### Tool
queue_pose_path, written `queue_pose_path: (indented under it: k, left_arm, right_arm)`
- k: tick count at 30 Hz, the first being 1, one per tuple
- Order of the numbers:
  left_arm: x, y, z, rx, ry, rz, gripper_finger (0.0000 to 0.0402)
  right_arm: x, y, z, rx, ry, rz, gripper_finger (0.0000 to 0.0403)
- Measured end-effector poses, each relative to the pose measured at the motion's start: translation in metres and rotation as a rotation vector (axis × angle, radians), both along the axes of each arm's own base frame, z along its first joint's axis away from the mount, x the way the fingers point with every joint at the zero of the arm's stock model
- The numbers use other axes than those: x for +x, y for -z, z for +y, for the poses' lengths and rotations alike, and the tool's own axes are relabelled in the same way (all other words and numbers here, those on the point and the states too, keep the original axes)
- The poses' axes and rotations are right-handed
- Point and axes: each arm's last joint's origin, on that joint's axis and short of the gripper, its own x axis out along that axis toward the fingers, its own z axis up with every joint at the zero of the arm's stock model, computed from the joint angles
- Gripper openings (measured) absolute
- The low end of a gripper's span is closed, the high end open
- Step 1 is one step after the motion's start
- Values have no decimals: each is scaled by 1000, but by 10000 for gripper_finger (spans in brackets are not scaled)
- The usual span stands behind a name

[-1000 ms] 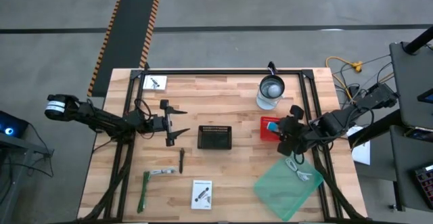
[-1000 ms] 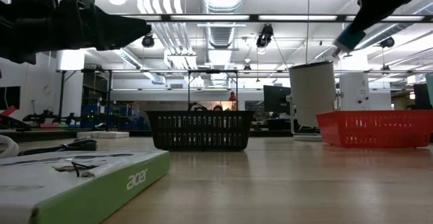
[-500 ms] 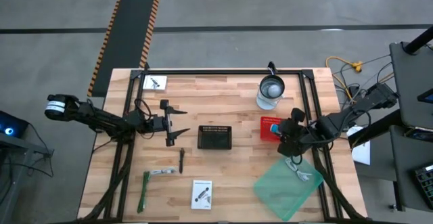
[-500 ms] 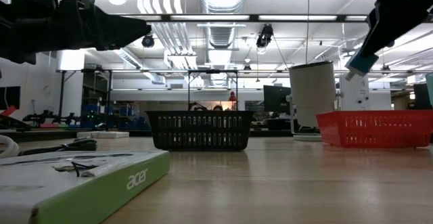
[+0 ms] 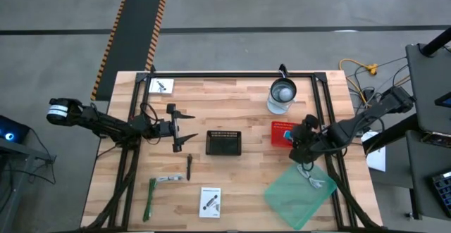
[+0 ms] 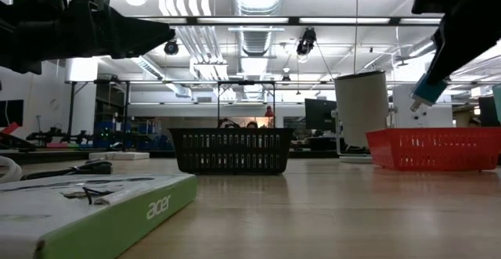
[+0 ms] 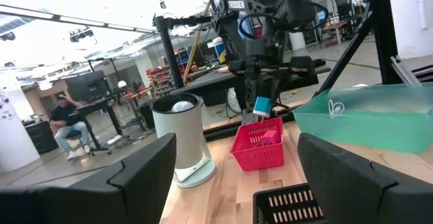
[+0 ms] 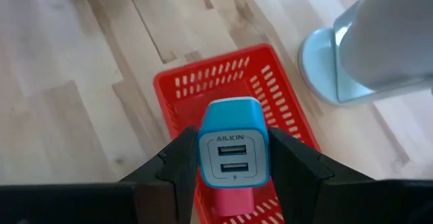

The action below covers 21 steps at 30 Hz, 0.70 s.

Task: Pick and place items into bin
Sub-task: Put the blue charger adapter into the red bin

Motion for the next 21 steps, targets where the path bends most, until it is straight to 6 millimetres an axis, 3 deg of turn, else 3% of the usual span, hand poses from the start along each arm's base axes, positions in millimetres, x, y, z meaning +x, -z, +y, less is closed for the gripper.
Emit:
queue_pose_path:
  k: [10,21]
  left_arm:
    - [0,1,0,0,0,5,290]
    - [0,1,0,0,0,9,290]
  right_arm:
    - [-8,30,-4,53,162,-22,137]
    - [-9,39,-7,108,395,-195,137]
